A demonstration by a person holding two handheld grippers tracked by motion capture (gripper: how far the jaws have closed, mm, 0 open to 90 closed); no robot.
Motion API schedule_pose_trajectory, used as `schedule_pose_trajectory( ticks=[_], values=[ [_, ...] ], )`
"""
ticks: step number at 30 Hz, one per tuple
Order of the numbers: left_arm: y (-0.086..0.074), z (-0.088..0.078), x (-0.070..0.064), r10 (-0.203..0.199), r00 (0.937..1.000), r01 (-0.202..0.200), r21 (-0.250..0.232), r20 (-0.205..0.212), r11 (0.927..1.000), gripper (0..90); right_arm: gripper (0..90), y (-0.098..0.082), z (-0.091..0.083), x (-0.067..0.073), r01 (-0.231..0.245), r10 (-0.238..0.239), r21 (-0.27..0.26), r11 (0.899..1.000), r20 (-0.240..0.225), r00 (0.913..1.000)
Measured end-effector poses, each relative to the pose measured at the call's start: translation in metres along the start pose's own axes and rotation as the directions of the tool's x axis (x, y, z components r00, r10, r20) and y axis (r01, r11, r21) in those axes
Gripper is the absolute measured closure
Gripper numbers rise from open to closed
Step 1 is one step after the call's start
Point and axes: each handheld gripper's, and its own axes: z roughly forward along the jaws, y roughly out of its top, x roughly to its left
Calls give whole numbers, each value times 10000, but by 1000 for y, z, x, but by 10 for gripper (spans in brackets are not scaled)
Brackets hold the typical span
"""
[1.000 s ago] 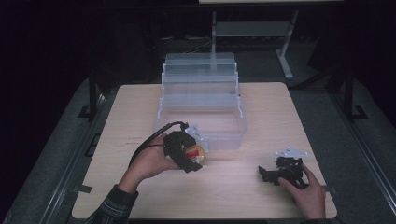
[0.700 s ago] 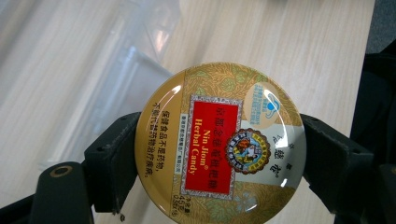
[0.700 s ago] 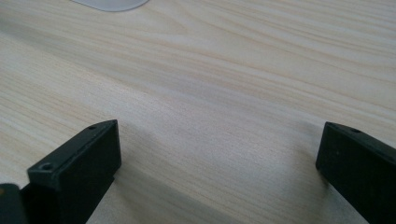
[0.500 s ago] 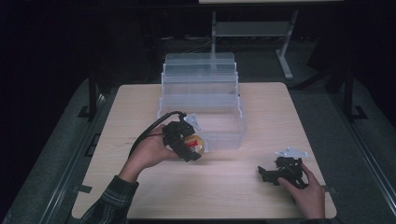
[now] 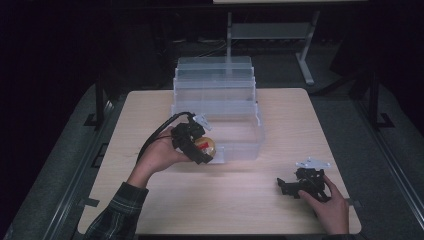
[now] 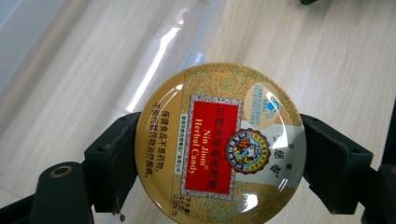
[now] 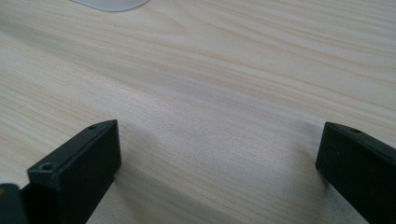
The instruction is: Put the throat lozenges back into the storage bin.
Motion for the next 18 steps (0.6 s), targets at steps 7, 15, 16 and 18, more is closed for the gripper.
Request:
schedule_pose_trajectory(
  ticks=[7, 15, 16, 18],
  values=[
    [2, -3, 10, -156, 9996, 156, -14, -249, 9999, 197, 0, 0, 0, 0, 4, -4, -3, 10000, -2, 10000],
    [1, -4, 19, -480, 9979, 477, -85, -445, 9988, 197, 0, 0, 0, 0, 7, -7, -2, 10000, 2, 10000],
    [1, -4, 20, -570, 9972, 566, -103, -485, 9983, 197, 0, 0, 0, 0, 7, -7, -1, 10000, -3, 10000],
    [0, -4, 23, -633, 9966, 627, -124, -534, 9980, 197, 0, 0, 0, 0, 11, -11, -3, 10000, 3, 10000]
  ],
)
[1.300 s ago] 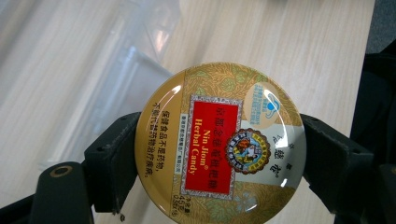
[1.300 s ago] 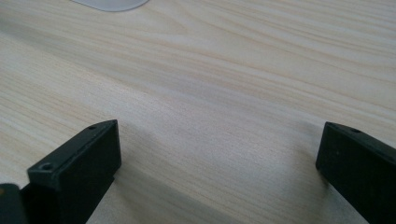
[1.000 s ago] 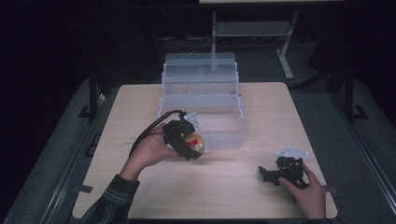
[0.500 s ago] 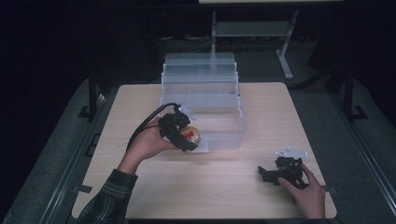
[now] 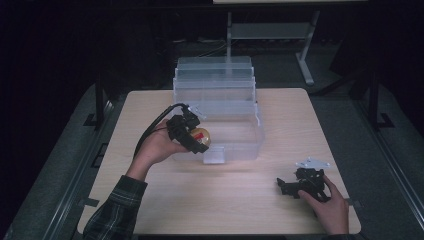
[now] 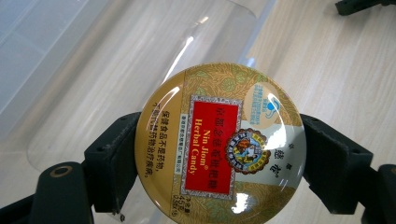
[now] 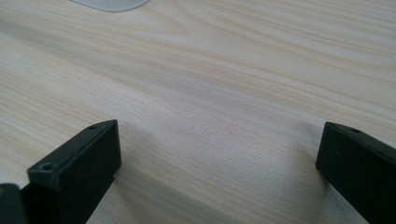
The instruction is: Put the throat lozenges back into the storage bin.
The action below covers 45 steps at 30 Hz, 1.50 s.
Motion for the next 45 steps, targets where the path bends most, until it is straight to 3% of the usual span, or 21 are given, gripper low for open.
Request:
schedule_pose_trajectory(
  ticks=[18, 25, 37, 45],
  values=[
    [-6, -1, 23, -486, 9968, 497, 154, -637, 9986, 197, 0, 0, 0, 0, 8, -8, 10, 10000, -6, 10000],
    [-11, 0, 35, -954, 9911, 973, 161, -933, 9951, 197, 0, 0, 0, 0, 25, -25, -13, 10000, 24, 10000],
    [-19, 2, 52, -1197, 9848, 1255, 390, -1256, 9913, 197, 0, 0, 0, 0, 11, -11, 3, 10000, 4, 10000],
    [-25, 2, 64, -1404, 9773, 1520, 639, -1586, 9863, 197, 0, 0, 0, 0, 11, -11, 0, 10000, 3, 10000]
  ],
)
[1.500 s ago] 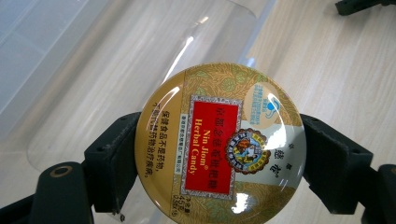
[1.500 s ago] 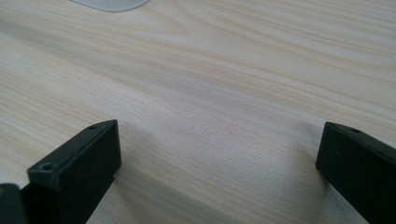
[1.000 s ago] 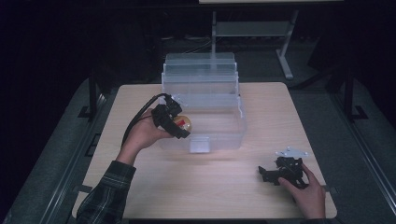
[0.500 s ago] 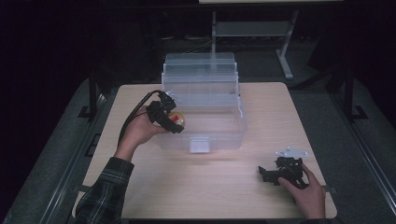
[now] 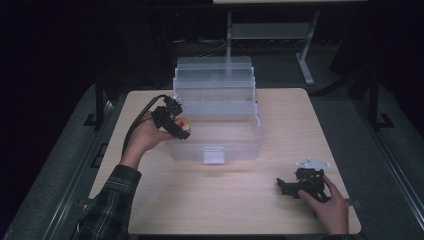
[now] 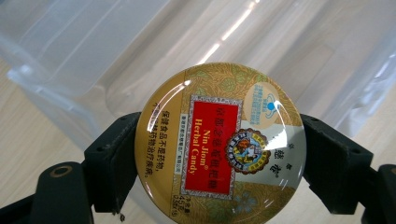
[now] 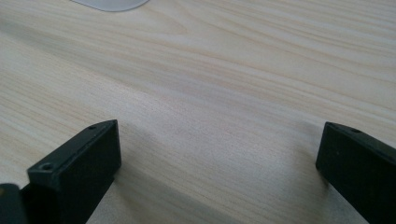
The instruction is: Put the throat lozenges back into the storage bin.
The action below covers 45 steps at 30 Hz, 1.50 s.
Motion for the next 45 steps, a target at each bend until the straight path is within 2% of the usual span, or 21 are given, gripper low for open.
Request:
schedule_pose_trajectory(
  ticks=[9, 22, 32, 43, 45],
  values=[
    [-3, 2, 5, -99, 9998, 94, 307, 151, 9995, 195, 0, 0, 0, 0, -4, 4, 0, 10000, -2, 10000],
    [-3, 3, 7, -101, 9997, 95, 241, 226, 9997, 192, 0, 0, 0, 0, -6, 6, 2, 10000, -2, 10000],
    [-4, -1, 7, -104, 9998, 104, 7, 196, 9999, 180, 0, 0, 0, 0, -7, 7, 0, 10000, -3, 10000],
    [-9, -17, 3, -16, 9999, 22, -374, 155, 9993, 178, 0, 0, 0, 0, -6, 6, 0, 10000, -5, 10000],
    [-12, -20, 3, -73, 9998, 84, -560, 189, 9984, 176, 0, 0, 0, 0, -6, 6, 0, 10000, -4, 10000]
  ],
)
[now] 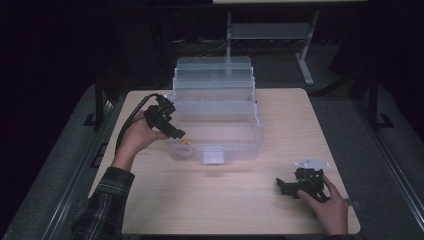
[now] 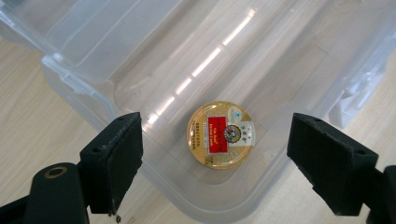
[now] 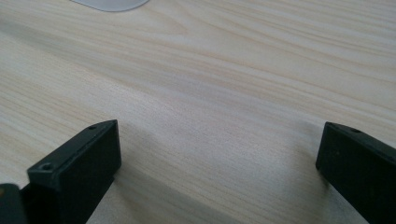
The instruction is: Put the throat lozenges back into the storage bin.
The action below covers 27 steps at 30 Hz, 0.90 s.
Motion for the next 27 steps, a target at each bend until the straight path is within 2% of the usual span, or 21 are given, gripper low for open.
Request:
schedule_pose_trajectory(
  ticks=[5, 18, 27],
  values=[
    [-11, -6, 0, -170, 9999, 169, -345, -8, 9993, 173, 0, 0, 0, 0, 13, -13, -1, 10000, -7, 10000],
    [-54, -21, -5, -623, 9978, 600, -941, -213, 9938, 167, 0, 0, 0, 0, 31, -31, -6, 10000, -17, 10000],
    [-85, -25, -20, -773, 9963, 711, -1433, -382, 9871, 167, 0, 0, 0, 0, 42, -42, -3, 10000, -32, 10000]
  ],
)
